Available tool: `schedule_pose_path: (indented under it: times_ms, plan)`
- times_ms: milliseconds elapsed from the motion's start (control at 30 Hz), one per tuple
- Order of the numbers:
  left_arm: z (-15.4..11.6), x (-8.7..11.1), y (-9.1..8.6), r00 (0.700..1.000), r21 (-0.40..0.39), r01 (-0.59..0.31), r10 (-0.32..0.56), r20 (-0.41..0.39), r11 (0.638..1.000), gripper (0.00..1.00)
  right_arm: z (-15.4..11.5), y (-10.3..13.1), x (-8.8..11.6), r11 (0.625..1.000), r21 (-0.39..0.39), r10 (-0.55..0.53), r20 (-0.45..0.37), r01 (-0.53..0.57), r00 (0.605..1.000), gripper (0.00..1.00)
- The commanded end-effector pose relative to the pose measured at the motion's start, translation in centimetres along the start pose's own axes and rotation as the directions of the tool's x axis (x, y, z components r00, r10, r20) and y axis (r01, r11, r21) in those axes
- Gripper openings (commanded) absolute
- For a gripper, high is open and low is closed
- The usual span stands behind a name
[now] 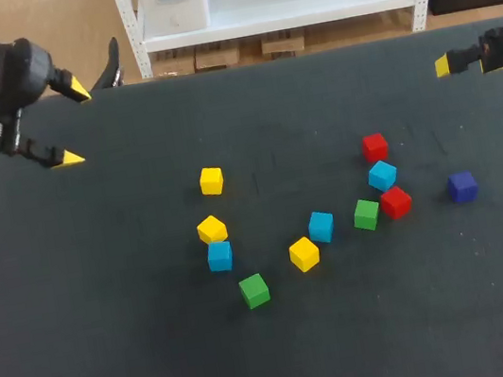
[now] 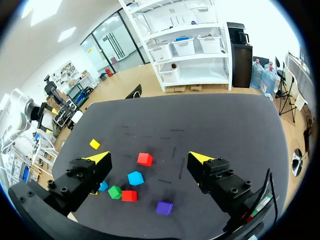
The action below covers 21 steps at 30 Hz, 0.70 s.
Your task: Place the blue cubes, place green cubes on the blue cubes, place the yellow cubes on the green cubes, then place the red cubes on the yellow cubes, and place purple cube on the red cubes.
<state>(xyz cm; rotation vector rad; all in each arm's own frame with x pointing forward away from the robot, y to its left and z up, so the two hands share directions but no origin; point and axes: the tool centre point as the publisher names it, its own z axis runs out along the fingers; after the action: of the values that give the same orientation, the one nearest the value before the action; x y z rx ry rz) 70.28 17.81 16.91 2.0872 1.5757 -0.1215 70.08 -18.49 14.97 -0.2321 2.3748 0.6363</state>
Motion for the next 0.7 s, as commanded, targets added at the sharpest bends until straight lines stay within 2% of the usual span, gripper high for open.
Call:
schedule_pose_path:
  times_ms: [33,333,700]
  plan:
    - [0.5,0.6,1.2,0.996,0.225,-0.083,0.089,-0.019,0.971,1.0,-0.1,0.1,0.0,1.0,0.003,0.0,0.001,0.0,1.0,1.0]
    - [1.2,1.9,1.0,0.998,0.294,-0.026,0.009,0.06,0.955,1.0,-0.1,0.1,0.0,1.0,0.003,0.0,0.001,0.0,1.0,1.0]
    - [1.8,3.0,0.5,0.991,0.293,0.007,-0.047,0.128,0.956,1.0,-0.1,0.1,0.0,1.0,0.003,0.0,0.001,0.0,1.0,1.0]
